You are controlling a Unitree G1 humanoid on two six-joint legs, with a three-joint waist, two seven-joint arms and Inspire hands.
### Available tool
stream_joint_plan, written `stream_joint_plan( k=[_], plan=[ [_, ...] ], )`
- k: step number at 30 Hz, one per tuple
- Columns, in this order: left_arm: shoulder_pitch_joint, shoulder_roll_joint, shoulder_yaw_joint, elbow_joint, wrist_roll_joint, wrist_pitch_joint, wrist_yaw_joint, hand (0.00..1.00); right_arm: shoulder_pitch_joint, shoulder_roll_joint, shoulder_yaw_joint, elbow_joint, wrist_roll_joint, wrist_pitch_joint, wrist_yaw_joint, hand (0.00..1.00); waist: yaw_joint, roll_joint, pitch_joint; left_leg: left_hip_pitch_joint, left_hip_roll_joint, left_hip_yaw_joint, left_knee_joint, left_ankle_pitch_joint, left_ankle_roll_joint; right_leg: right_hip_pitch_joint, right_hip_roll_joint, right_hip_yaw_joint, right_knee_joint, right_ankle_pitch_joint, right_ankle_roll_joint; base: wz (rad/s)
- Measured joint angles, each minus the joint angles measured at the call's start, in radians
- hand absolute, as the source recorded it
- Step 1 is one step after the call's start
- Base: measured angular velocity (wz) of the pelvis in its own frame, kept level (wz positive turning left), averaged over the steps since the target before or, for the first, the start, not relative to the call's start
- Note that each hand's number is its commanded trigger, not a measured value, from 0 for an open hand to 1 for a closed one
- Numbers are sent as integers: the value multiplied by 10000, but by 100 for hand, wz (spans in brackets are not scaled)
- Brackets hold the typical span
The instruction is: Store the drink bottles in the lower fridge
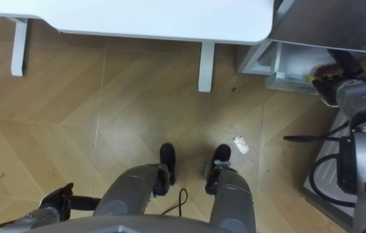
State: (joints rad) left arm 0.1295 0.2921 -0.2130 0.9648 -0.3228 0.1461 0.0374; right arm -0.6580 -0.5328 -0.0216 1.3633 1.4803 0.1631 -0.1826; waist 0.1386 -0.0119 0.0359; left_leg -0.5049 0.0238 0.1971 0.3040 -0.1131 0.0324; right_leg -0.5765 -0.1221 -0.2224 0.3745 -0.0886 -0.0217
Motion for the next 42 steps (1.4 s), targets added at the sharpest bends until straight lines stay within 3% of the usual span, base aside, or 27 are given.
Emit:
stream_joint_plan(
  k=[14, 21, 25, 26, 28, 29, 30, 32, 36, 40, 42],
  plan=[
    [29, -12, 164, -9, 17, -160, -561, 0, 574, -4, 2, -32, -1134, 6, 973, 0, -163, 28, -1, 743, -28, -146, -102, -6, 1, 882, 20, -41, -162, -91, 98, 4],
    [608, 7, 955, 16, 49, -288, -755, 0, 1572, -57, -9, -43, -1985, -36, 2137, 0, -563, -12, -9, 2007, -34, -166, -654, -18, -18, 2203, 142, -243, -710, -103, 172, 2],
    [918, -55, 1365, 9, 44, -283, -909, 0, 2712, -8, -385, -526, -2776, -87, 2642, 0, -768, -69, -105, 2578, -41, -400, -687, -151, -98, 3023, 265, -403, -1126, -98, 200, 9],
    [1018, -55, 1472, 19, 43, -280, -888, 0, 3210, 60, -443, -634, -2830, -177, 2870, 0, -805, -104, -160, 2837, -8, -403, -730, -200, -129, 3373, 336, -453, -1329, -93, 210, 13],
    [1220, -74, 1661, 64, 77, -296, -863, 0, 4102, 392, -423, -733, -3259, -397, 3145, 0, -810, -149, -273, 3303, 44, -537, -760, -335, -205, 4048, 457, -579, -1677, -92, 216, 13],
    [1375, -88, 1703, 65, 114, -296, -859, 0, 4790, 657, -410, -757, -3635, -405, 3340, 0, -814, -182, -385, 3603, 79, -615, -757, -450, -250, 4467, 540, -631, -1902, -116, 244, 14],
    [1493, -110, 1728, 93, 127, -307, -845, 0, 5406, 987, -416, -747, -3889, -390, 3435, 0, -791, -194, -437, 3923, 113, -633, -778, -558, -290, 4866, 590, -663, -2023, -175, 264, 9],
    [1680, -214, 1780, 198, 126, -381, -761, 0, 6155, 1501, -420, -677, -4098, -384, 3550, 0, -810, -137, -420, 4316, 138, -645, -832, -683, -328, 5293, 623, -680, -2069, -293, 290, 0],
    [1818, -794, 2123, 282, 583, -434, -575, 0, 7609, 2493, -398, -640, -4680, -416, 3751, 0, -941, 18, -321, 4874, 117, -719, -1056, -777, -352, 5820, 614, -793, -2105, -485, 353, 4],
    [1824, -913, 2115, 279, 553, -543, -441, 0, 7887, 3127, -71, -563, -4629, -433, 3887, 0, -1145, 130, -297, 5130, 115, -727, -1112, -789, -373, 6036, 610, -800, -2085, -614, 360, 4],
    [1816, -952, 2144, 413, 609, -736, -387, 0, 7982, 3392, 17, -385, -4669, -470, 3990, 0, -1140, 86, -285, 5467, 94, -778, -1259, -799, -396, 6319, 610, -832, -2093, -731, 384, 6]
  ],
)
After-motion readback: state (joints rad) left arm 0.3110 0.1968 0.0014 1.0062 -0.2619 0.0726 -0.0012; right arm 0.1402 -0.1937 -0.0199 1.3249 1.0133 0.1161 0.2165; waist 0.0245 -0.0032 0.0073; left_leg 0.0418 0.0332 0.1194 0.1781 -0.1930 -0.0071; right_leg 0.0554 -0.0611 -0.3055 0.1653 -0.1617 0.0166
